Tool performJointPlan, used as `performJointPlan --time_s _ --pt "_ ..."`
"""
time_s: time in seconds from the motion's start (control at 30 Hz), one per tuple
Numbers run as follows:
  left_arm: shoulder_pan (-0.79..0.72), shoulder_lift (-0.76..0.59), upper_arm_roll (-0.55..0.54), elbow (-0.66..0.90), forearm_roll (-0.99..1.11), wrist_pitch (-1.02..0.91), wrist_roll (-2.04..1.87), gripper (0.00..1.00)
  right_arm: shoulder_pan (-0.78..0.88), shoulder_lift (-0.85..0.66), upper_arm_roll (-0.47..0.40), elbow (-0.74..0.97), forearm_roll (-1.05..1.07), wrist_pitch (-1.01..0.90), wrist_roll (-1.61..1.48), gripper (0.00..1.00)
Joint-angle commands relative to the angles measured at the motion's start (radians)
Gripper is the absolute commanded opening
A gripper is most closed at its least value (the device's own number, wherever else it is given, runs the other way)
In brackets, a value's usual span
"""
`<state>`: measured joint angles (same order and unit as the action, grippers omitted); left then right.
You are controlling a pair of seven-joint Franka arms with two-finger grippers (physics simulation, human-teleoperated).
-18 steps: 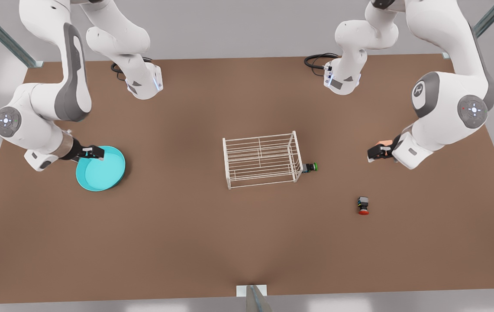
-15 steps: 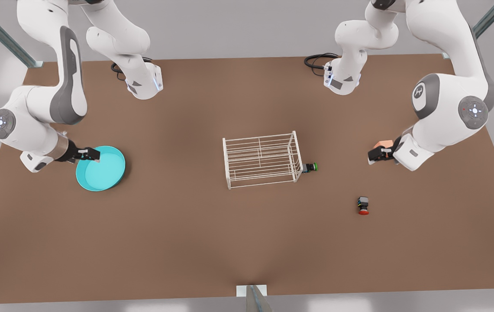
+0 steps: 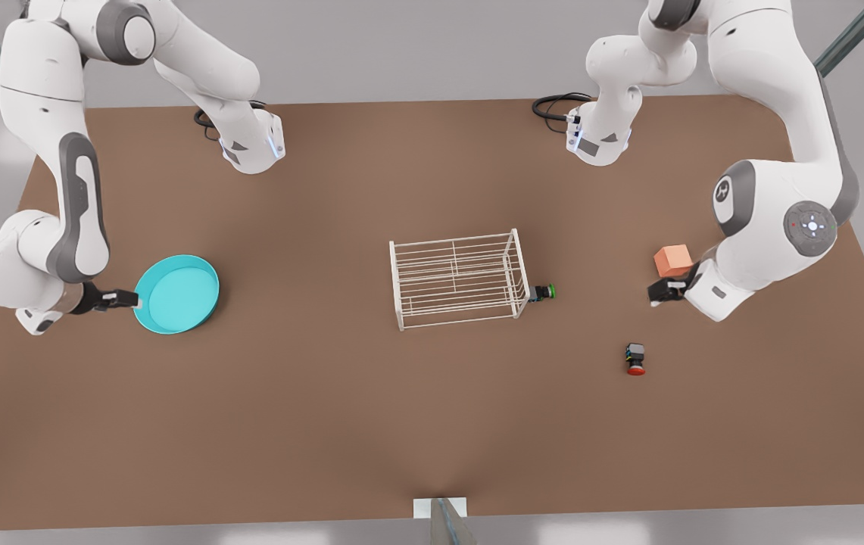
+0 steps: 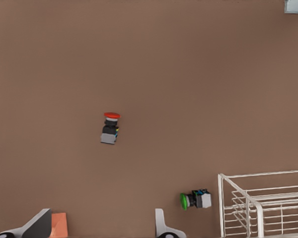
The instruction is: Place the plate on the shelf with right arm and place the red button switch in the plate with left arm
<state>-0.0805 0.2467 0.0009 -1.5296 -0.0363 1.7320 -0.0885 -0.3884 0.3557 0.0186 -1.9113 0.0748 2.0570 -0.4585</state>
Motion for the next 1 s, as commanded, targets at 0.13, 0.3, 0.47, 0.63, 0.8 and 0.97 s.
performJointPlan --time_s 0.13,0.3,0.47,0.63,0.8,0.97 --pt "0.001 -0.006 -0.004 -0.017 0.015 -0.100 0.032 1.00 -0.150 0.074 0.087 0.000 0.007 0.064 -0.519 1.00" --pt "0.001 -0.006 -0.002 -0.017 -0.002 -0.124 0.030 1.00 -0.179 0.127 0.089 0.000 0.010 0.066 -0.528 1.00" --pt "-0.002 -0.014 -0.009 -0.007 0.001 -0.149 0.012 1.00 -0.190 0.170 0.089 0.000 0.025 0.081 -0.528 1.00" --pt "0.002 -0.015 0.002 -0.021 -0.011 -0.172 -0.028 1.00 -0.204 0.200 0.089 0.002 0.028 0.120 -0.526 0.91" --pt "0.012 -0.015 0.001 -0.032 -0.013 -0.172 -0.028 1.00 -0.207 0.219 0.090 0.002 0.039 0.141 -0.520 0.86" --pt "0.005 -0.023 -0.009 -0.023 -0.014 -0.206 -0.031 1.00 -0.204 0.223 0.090 0.000 0.039 0.149 -0.522 0.60"
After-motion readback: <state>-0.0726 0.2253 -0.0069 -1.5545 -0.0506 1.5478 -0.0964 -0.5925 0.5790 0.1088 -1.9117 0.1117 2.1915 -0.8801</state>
